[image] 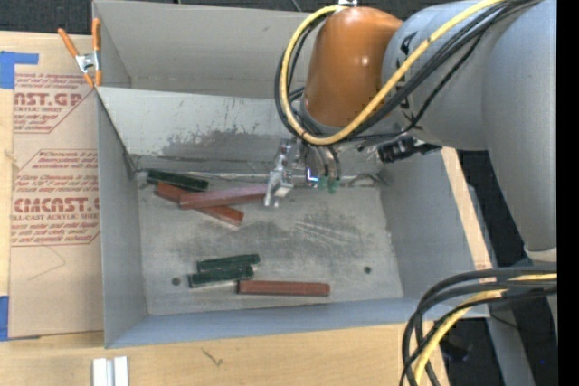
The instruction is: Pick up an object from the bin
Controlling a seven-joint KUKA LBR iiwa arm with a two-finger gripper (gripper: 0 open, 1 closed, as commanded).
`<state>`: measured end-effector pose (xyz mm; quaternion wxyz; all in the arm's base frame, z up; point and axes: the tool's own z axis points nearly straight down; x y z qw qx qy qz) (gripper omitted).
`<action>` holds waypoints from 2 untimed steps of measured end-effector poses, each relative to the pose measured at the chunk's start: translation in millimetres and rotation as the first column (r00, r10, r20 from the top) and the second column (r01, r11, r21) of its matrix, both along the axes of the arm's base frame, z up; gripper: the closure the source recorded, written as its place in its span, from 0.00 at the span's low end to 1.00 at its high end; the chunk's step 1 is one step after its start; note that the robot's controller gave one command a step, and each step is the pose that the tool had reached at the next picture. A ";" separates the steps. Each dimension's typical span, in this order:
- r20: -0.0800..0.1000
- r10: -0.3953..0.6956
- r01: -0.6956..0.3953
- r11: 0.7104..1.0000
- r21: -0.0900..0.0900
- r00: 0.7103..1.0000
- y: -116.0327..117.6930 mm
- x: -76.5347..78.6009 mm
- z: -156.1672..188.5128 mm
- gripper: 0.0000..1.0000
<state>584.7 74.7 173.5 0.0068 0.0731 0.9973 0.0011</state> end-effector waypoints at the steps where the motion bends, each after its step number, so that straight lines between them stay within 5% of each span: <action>1: -0.018 0.189 -0.189 0.982 -0.001 0.982 1.9 -9.4 -38.2 1.00; 2: -0.016 0.323 -0.323 0.946 -0.001 0.946 11.8 -15.6 29.4 1.00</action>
Offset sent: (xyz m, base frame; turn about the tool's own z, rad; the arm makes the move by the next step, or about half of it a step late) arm -0.0256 0.0280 0.1338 -0.3412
